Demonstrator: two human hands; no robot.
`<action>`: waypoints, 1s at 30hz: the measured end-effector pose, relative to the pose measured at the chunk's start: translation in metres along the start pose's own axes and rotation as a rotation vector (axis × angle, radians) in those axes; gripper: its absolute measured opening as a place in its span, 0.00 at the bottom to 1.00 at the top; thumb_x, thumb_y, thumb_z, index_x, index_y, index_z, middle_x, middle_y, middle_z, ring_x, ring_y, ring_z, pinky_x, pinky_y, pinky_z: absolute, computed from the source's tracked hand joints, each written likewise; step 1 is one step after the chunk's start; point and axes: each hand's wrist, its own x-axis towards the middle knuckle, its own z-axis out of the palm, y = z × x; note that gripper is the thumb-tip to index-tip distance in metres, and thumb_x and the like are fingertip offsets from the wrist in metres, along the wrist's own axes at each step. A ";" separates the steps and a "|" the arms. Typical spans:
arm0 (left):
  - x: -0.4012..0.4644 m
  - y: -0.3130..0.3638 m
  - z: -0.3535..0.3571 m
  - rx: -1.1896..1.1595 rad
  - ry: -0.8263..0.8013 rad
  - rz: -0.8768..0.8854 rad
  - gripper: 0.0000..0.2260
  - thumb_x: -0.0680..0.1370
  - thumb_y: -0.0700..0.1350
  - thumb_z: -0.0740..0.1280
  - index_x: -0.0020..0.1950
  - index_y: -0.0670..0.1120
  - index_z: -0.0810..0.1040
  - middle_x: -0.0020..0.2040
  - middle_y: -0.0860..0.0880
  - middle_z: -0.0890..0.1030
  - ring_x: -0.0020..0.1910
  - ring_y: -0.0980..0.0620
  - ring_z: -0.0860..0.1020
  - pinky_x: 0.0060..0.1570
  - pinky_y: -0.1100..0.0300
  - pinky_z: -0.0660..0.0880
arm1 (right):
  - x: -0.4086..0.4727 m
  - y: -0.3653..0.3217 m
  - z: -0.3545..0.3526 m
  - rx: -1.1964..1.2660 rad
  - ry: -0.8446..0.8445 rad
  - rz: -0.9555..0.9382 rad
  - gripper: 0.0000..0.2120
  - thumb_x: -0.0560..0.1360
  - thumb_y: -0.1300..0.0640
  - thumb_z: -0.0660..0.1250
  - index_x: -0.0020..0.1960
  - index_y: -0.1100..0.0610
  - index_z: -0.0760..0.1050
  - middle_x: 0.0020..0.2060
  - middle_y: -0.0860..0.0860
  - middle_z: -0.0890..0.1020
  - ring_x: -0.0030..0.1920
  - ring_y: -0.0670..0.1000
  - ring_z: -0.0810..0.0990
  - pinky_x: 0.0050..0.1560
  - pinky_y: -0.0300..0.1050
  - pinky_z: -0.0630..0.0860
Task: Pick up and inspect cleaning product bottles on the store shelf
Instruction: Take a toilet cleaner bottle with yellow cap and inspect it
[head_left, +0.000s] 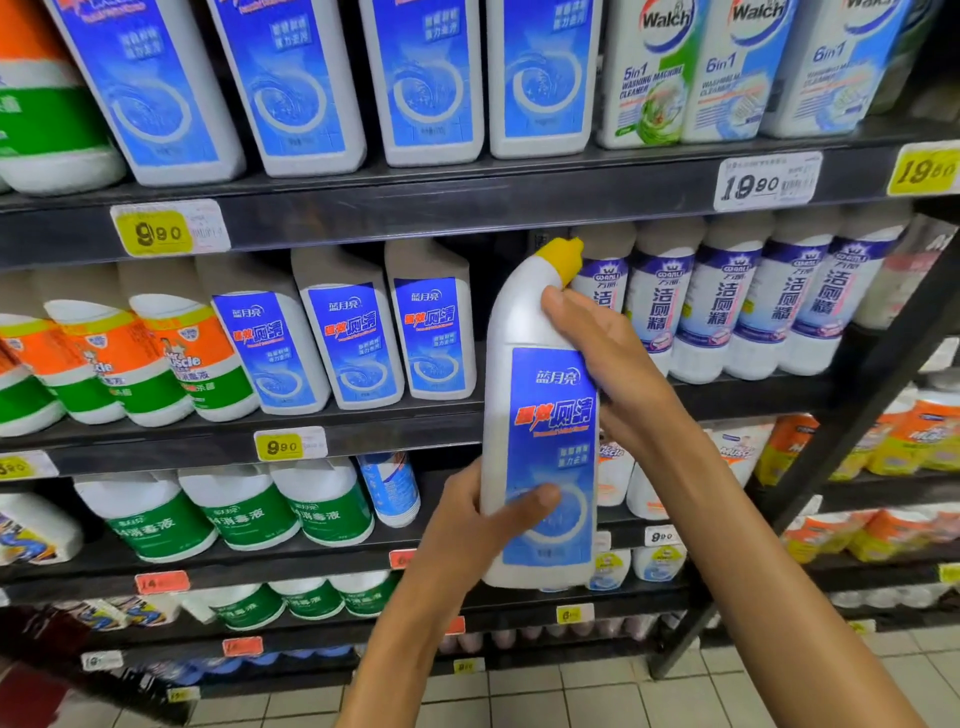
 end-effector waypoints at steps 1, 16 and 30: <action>0.000 0.000 -0.001 -0.011 -0.002 0.033 0.22 0.60 0.62 0.76 0.51 0.57 0.81 0.50 0.53 0.85 0.50 0.52 0.83 0.46 0.59 0.79 | -0.003 -0.001 0.002 -0.046 -0.008 -0.027 0.09 0.71 0.47 0.69 0.49 0.49 0.78 0.41 0.51 0.86 0.40 0.49 0.85 0.36 0.39 0.79; 0.014 -0.004 -0.035 0.152 0.104 0.263 0.24 0.60 0.50 0.78 0.52 0.64 0.79 0.51 0.58 0.84 0.50 0.60 0.81 0.44 0.70 0.76 | -0.056 -0.010 0.005 -0.422 -0.370 -0.355 0.31 0.60 0.66 0.79 0.58 0.46 0.76 0.54 0.36 0.80 0.55 0.38 0.79 0.50 0.31 0.75; 0.010 -0.005 -0.014 0.003 -0.073 0.164 0.24 0.63 0.67 0.73 0.51 0.51 0.82 0.49 0.49 0.85 0.47 0.51 0.83 0.43 0.64 0.78 | -0.025 -0.006 0.006 0.531 -0.123 -0.008 0.36 0.61 0.46 0.78 0.65 0.59 0.74 0.61 0.61 0.78 0.64 0.62 0.74 0.68 0.59 0.66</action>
